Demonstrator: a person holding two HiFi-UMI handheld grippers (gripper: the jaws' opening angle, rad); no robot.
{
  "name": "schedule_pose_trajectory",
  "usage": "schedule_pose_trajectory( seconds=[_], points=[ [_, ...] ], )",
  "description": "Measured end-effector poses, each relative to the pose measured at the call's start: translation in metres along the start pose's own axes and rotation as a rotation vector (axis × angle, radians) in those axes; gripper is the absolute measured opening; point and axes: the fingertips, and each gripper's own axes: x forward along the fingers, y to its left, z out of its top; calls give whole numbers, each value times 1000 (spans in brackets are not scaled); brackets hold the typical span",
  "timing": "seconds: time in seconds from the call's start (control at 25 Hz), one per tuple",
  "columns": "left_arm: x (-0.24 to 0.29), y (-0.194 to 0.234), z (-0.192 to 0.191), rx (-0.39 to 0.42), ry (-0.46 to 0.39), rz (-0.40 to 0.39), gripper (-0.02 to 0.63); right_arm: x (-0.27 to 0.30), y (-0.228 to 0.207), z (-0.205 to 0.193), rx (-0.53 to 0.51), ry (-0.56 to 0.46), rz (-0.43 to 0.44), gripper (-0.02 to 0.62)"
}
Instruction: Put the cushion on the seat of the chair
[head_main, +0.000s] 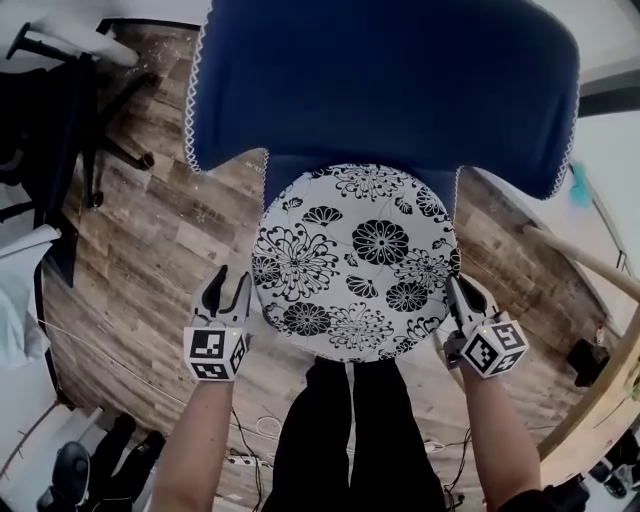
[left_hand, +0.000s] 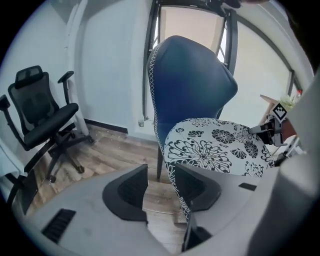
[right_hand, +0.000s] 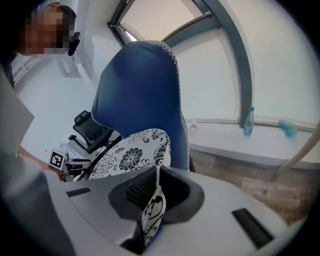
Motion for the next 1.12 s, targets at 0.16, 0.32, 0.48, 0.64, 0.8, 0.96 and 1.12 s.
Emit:
schedule_pose_trajectory(
  seconds=[0.16,0.32,0.48,0.64,0.8,0.96,1.12],
  points=[
    [-8,8,13,16,-36,13,150,4,-8,-6,-19,28,-22,41],
    [-11,7,27,27,-78,4,150,7,-12,-12,-54,61,-44,41],
    [-17,1,32,16,-96,-14,150,5,-13,-13,-145,88,-82,128],
    [-34,0,36,1,-116,-4,150,-5,-4,4,-187,40,-106,143],
    [-48,-12,49,-13,-144,-14,150,-23,21,23,-256,-1,-83,143],
    [-63,-24,69,-1,-182,-30,150,-39,44,46,-280,-64,-59,143],
    [-86,-35,81,6,-185,-39,150,-62,64,61,-247,-127,-21,142]
  ],
)
